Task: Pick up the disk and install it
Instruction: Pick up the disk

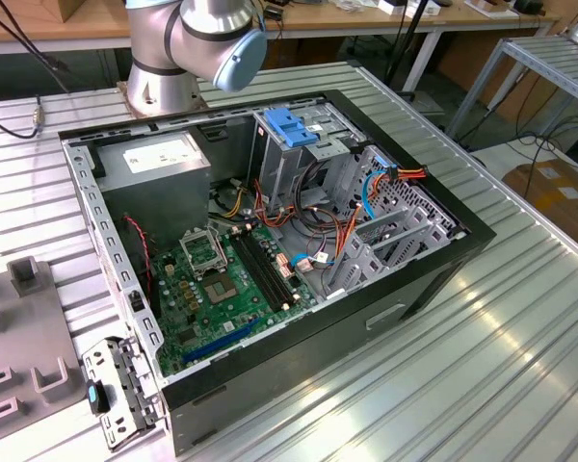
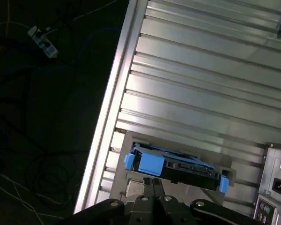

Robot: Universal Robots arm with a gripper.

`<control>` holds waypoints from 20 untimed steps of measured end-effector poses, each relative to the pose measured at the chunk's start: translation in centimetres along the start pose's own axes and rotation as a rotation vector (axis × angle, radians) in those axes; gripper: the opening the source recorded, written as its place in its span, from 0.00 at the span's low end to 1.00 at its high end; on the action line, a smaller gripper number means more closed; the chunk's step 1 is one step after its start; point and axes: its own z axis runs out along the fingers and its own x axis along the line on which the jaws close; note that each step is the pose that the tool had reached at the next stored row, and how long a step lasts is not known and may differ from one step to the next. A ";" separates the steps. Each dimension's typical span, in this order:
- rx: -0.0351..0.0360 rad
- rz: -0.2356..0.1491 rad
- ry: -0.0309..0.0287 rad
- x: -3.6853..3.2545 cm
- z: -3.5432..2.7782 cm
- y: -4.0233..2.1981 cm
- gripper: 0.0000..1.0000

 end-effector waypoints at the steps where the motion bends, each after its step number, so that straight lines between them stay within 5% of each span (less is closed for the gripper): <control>1: -0.0003 -0.029 0.0012 0.00 0.00 0.00 0.11; 4: -0.0012 -0.129 0.0058 0.00 0.01 0.00 0.11; 20: -0.0046 -0.466 0.0205 0.00 0.02 0.00 0.11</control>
